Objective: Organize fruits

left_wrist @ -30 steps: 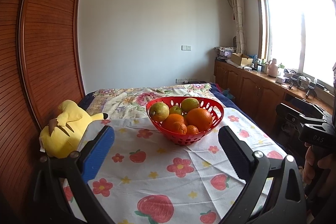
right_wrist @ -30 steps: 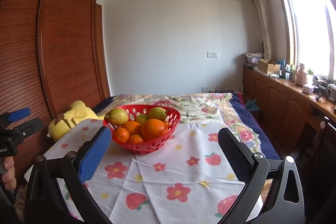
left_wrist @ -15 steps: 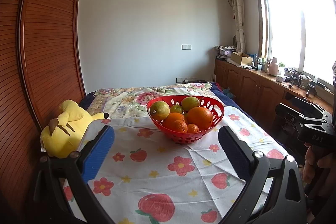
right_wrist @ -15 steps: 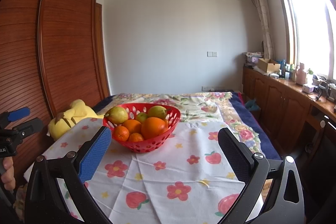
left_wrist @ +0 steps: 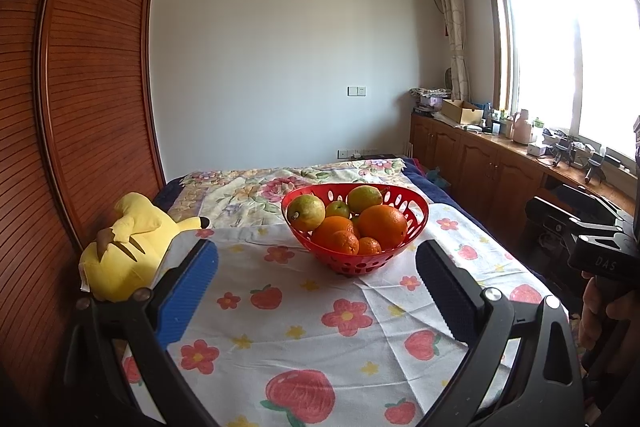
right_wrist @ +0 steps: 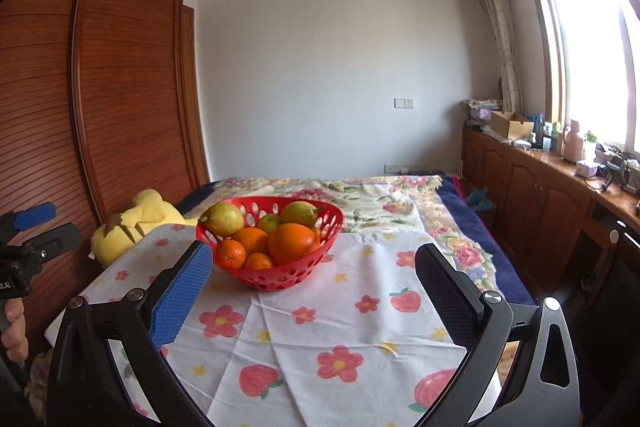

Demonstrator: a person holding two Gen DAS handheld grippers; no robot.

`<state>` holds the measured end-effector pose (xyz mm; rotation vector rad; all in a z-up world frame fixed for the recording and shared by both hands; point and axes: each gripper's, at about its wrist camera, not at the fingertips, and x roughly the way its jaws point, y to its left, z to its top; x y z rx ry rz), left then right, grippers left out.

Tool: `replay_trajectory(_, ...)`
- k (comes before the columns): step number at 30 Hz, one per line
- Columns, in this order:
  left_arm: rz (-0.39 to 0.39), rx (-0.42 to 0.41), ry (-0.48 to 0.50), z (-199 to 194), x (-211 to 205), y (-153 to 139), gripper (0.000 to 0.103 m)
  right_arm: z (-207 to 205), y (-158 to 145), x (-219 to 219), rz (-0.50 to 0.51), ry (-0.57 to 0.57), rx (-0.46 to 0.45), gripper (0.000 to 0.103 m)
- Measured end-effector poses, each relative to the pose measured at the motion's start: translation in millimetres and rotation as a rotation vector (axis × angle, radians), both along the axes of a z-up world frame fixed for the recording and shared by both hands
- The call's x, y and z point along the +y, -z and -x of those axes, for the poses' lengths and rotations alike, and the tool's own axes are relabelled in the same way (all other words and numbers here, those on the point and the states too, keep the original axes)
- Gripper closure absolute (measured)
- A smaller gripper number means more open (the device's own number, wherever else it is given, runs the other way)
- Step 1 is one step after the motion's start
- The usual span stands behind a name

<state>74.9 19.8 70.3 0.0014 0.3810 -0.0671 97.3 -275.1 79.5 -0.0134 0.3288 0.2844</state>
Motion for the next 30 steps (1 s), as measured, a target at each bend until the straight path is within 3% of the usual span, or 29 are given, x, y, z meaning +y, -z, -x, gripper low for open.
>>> replay_trajectory(30,0.001,-0.012,-0.003,2.1,-0.8,-2.9,0.003,0.2,0.5,-0.5,0.0,0.001,-0.001,0.0)
